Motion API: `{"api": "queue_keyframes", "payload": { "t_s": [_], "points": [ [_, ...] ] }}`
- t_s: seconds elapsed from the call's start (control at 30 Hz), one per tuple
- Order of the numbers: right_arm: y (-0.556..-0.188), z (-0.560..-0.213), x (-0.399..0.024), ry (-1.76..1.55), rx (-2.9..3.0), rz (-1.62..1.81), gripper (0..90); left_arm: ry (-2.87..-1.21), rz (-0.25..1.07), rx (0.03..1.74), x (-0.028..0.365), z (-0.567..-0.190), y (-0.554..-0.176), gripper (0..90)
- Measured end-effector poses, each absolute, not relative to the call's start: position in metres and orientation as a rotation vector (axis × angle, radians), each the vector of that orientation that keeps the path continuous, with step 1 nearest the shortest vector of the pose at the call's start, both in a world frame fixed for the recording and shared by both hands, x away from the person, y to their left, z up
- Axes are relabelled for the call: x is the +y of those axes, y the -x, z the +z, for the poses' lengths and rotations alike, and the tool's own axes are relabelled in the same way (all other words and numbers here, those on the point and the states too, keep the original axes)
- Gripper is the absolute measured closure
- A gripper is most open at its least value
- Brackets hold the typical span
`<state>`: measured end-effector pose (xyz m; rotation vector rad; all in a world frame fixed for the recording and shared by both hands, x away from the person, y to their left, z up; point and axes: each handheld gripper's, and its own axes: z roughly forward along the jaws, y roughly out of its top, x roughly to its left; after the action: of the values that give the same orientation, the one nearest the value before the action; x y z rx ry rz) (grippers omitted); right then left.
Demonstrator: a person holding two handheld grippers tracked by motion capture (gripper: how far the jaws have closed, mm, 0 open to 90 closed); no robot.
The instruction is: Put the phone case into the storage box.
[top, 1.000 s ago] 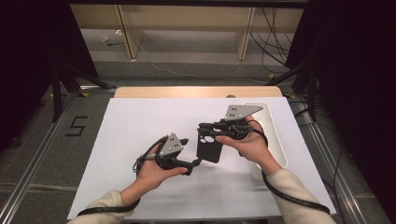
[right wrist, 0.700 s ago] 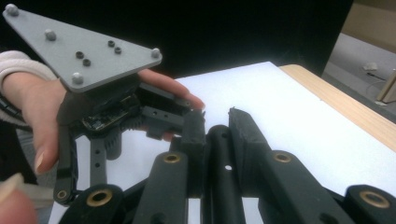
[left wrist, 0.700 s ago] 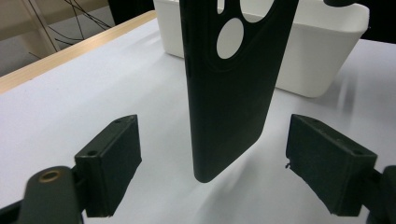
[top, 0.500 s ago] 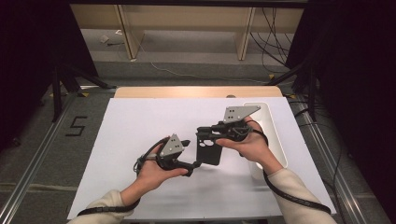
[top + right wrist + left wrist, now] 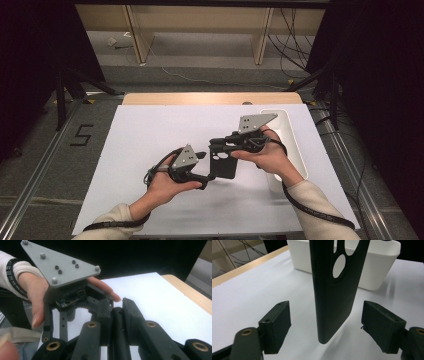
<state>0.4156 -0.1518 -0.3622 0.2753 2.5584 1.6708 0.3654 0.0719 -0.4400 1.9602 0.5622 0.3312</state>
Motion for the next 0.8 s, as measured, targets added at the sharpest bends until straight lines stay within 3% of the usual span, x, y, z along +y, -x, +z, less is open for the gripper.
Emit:
{"api": "queue_keyframes", "payload": {
  "t_s": [0.3, 0.8],
  "points": [
    [-0.4147, -0.3624, -0.1502, -0.258, 2.573, 1.678, 77.9, -1.962, 0.302, 0.534, 0.0701, -0.4434, -0.3668, 32.6],
    [-0.4134, -0.3613, -0.1488, -0.239, 2.593, 1.74, 77.9, -1.982, 0.224, 0.46, 0.0688, -0.4487, -0.3692, 55.5]
  ]
}}
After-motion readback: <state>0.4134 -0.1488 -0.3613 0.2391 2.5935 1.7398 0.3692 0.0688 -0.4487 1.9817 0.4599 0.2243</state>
